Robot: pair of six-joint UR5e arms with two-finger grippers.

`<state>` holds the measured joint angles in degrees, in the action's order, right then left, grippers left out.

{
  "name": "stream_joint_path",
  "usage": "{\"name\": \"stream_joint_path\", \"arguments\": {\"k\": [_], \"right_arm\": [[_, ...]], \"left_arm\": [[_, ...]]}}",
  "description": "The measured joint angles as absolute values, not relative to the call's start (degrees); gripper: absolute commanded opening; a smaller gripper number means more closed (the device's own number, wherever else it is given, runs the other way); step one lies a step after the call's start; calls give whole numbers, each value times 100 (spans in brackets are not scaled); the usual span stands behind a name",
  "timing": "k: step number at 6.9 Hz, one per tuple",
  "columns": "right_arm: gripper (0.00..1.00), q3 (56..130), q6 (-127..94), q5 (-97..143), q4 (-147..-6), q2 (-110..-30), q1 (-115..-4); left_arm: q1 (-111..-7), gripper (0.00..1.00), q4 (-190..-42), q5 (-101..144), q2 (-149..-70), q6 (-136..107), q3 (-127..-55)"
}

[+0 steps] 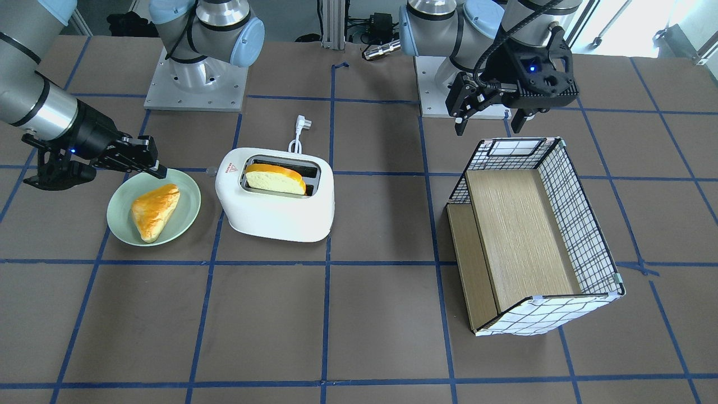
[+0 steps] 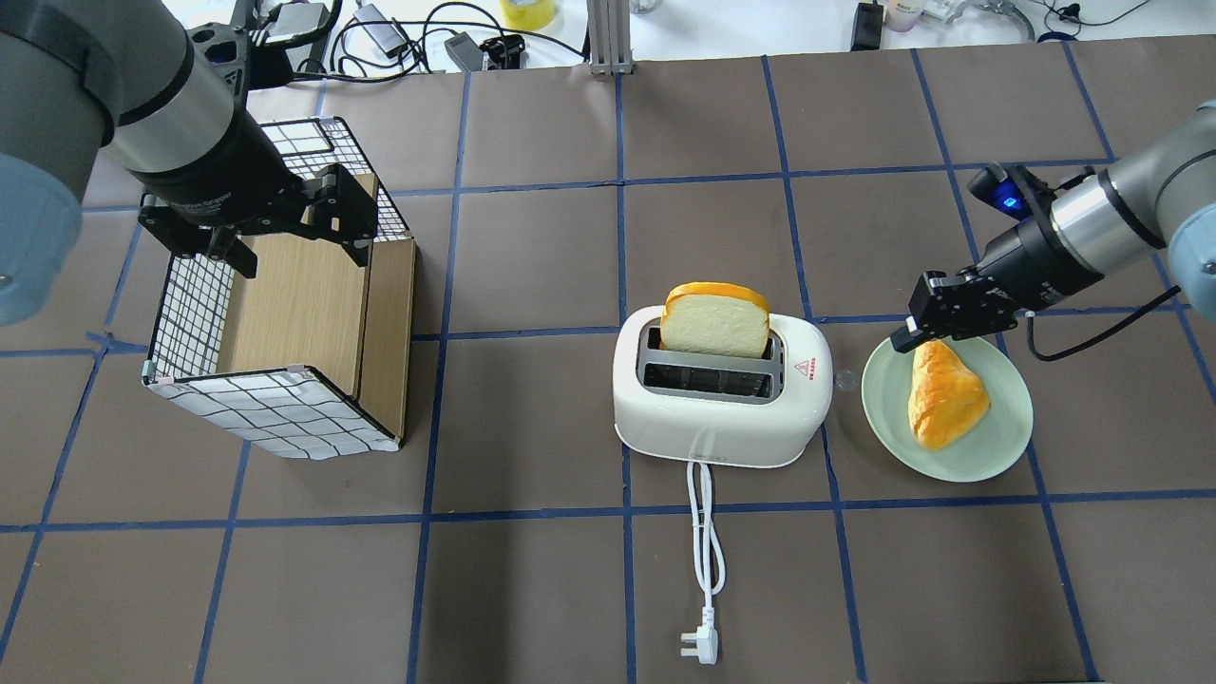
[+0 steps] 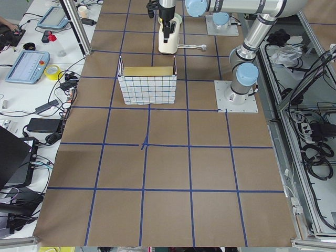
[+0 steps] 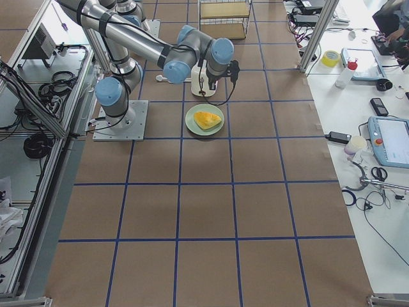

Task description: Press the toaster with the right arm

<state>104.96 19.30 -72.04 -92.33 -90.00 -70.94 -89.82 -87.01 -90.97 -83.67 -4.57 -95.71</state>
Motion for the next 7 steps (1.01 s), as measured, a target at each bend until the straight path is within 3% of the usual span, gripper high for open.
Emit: {"name": "stream_joint_path", "arguments": {"k": [1,2,4,7], "right_arm": [[22,9930,1330,-7793,-9072,-8956,-7575],[63,9424,806,-8339,-8957,-8878,-8080],[100,8819,171,-9039,-8926,-8796,-8812],[100,8482,-177,-9224,-9388,-8779,-9328]], "left_arm": [[-8982,100,-8701,-9097,-8367,-457,-9571],[-8983,100,-8701,-9097,-8367,-457,-9571],[-8982,100,-8701,-9097,-8367,-457,-9571],[-8982,100,-8701,-9097,-8367,-457,-9571]]}}
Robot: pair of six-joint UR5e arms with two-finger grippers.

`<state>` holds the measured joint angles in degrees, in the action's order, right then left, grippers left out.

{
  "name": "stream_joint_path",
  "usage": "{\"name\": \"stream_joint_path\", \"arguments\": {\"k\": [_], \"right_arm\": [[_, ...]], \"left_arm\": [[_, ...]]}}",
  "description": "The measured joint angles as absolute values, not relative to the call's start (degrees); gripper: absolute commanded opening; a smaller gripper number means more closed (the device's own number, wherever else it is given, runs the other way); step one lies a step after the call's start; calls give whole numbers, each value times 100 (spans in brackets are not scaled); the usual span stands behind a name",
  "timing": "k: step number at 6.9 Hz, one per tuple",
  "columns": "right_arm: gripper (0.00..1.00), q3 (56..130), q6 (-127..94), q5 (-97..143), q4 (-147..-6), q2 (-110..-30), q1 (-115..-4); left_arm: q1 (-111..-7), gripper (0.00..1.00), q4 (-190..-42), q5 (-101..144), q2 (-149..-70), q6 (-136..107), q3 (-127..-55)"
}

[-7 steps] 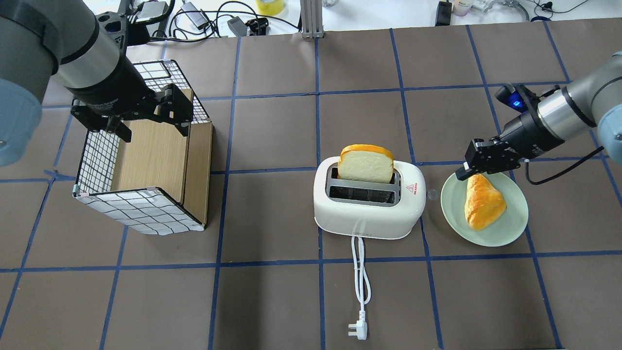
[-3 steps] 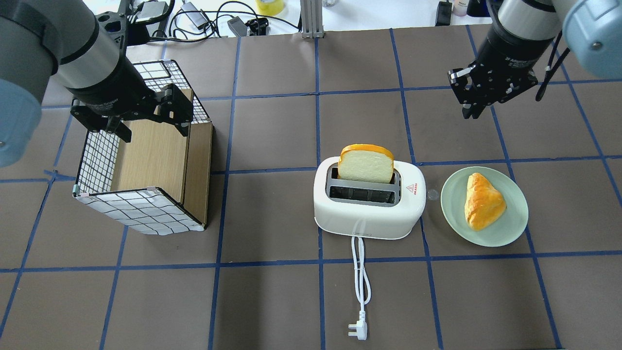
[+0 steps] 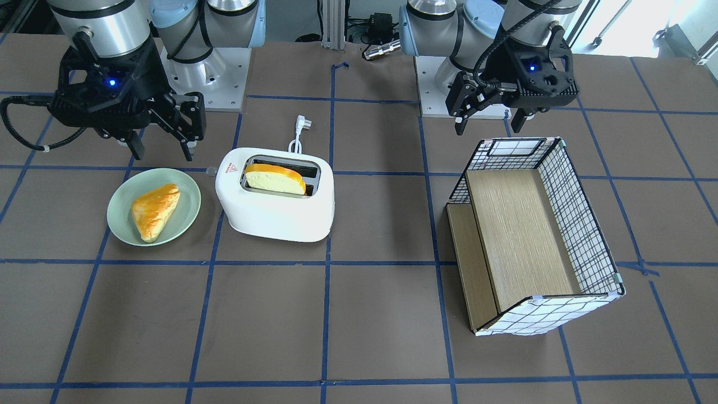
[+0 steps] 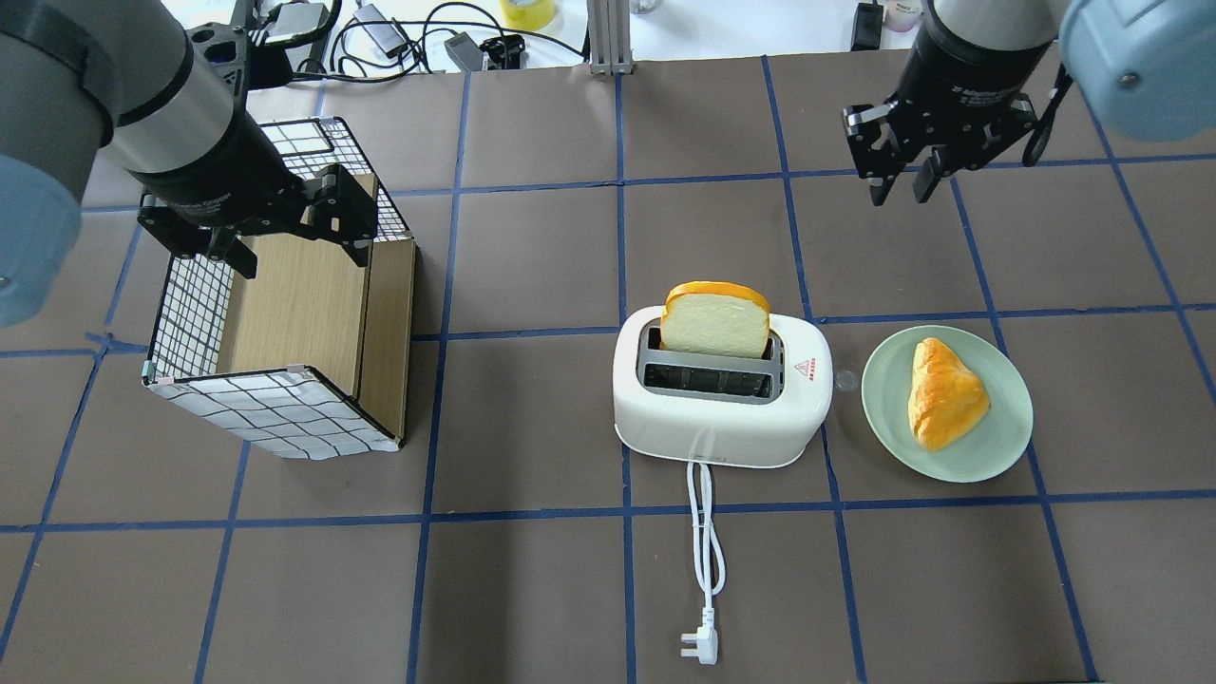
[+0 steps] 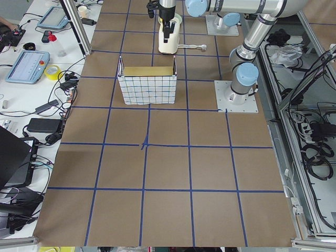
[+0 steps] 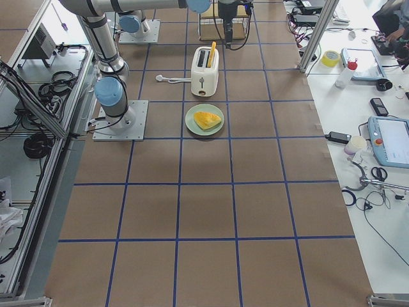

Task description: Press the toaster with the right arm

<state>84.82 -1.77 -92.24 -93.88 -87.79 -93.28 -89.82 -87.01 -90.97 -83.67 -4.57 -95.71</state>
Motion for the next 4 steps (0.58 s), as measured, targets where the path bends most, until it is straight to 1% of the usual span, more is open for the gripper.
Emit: {"name": "stream_joint_path", "arguments": {"k": [4], "right_arm": [[100,8269,-206,-9204,-8909,-8794,-9361]], "left_arm": [[-8982,100,-8701,-9097,-8367,-457,-9571]]}}
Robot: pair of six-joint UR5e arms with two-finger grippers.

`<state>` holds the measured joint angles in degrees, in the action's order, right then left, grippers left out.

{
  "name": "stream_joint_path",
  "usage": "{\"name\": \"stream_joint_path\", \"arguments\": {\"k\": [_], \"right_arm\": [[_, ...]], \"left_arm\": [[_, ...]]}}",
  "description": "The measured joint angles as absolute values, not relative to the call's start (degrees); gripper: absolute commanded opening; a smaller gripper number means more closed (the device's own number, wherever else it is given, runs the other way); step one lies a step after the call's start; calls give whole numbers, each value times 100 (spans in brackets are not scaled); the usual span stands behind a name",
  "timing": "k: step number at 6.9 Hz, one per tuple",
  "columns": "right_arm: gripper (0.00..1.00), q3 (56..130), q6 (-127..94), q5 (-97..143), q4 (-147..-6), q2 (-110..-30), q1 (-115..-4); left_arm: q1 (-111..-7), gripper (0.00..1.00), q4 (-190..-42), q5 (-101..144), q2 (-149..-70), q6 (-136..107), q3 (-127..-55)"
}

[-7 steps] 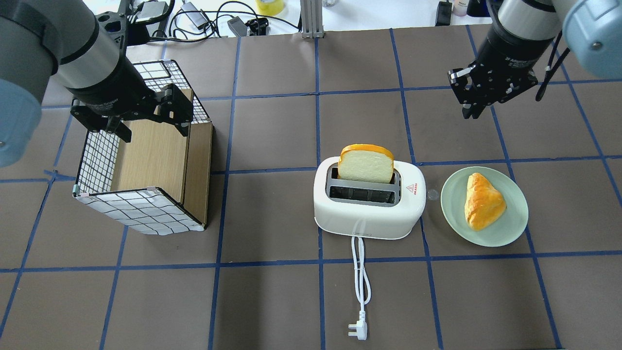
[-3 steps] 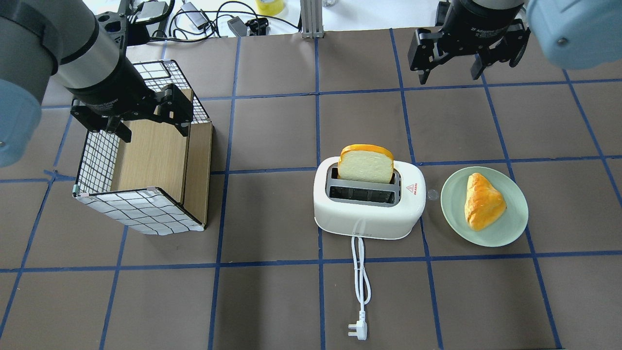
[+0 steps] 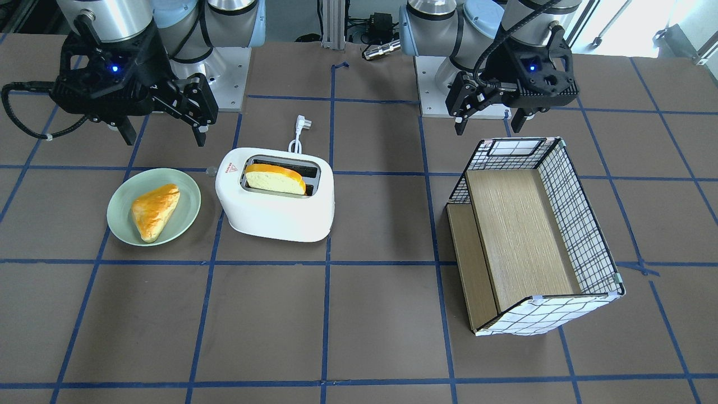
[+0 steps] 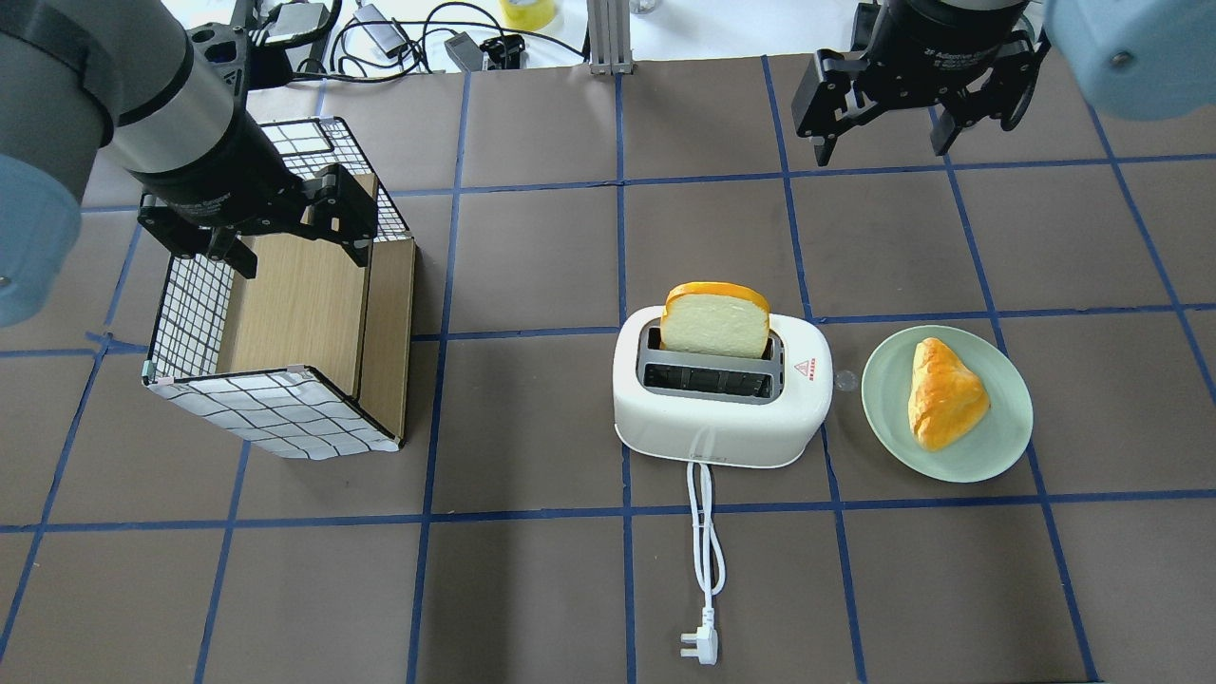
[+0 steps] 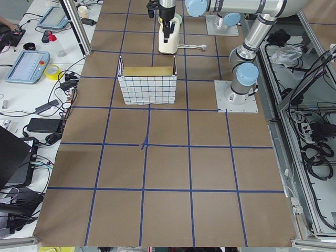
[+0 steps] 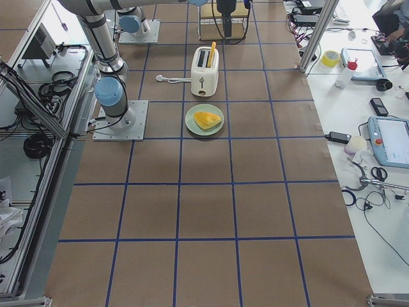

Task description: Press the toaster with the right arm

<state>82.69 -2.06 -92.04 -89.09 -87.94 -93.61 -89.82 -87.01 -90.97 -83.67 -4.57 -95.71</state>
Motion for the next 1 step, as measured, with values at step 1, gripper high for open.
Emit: {"name": "stream_joint_path", "arguments": {"k": [1], "right_arm": [[100,8254,-197,-9213,-8851,-8788,-9356]], "left_arm": [[-8982,100,-8701,-9097,-8367,-457,-9570]]}}
